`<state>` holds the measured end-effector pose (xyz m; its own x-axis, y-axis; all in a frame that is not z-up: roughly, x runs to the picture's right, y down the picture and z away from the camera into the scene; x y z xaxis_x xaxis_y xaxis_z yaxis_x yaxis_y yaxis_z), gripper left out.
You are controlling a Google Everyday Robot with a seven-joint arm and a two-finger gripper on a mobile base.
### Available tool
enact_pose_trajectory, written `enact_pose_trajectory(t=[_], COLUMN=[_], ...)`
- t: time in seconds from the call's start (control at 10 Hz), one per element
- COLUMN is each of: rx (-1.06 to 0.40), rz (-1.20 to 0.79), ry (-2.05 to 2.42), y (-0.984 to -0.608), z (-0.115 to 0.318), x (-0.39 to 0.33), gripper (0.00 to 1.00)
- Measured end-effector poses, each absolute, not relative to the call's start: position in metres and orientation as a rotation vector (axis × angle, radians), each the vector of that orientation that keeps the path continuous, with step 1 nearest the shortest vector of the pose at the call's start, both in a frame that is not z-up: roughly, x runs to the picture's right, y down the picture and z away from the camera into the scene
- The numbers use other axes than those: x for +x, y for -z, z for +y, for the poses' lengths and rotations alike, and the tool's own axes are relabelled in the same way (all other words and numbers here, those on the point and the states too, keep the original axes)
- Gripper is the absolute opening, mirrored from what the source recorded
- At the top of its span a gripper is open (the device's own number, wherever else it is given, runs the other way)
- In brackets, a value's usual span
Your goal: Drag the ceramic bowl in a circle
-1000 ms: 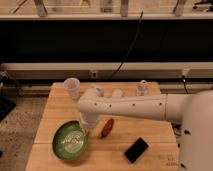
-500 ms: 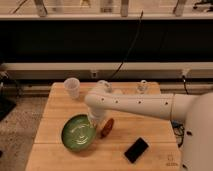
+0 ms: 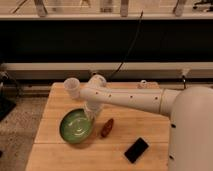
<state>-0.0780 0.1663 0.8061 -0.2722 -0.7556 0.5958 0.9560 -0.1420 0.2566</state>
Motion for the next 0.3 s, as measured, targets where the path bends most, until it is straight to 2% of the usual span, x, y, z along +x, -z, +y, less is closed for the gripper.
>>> enact_pose_trajectory(t=[0.3], rx=[-0.384], rz=[-0.717], ry=[1.714], y=[-0.8030], z=[0.1758], x=[-0.0870], gripper=[0.00])
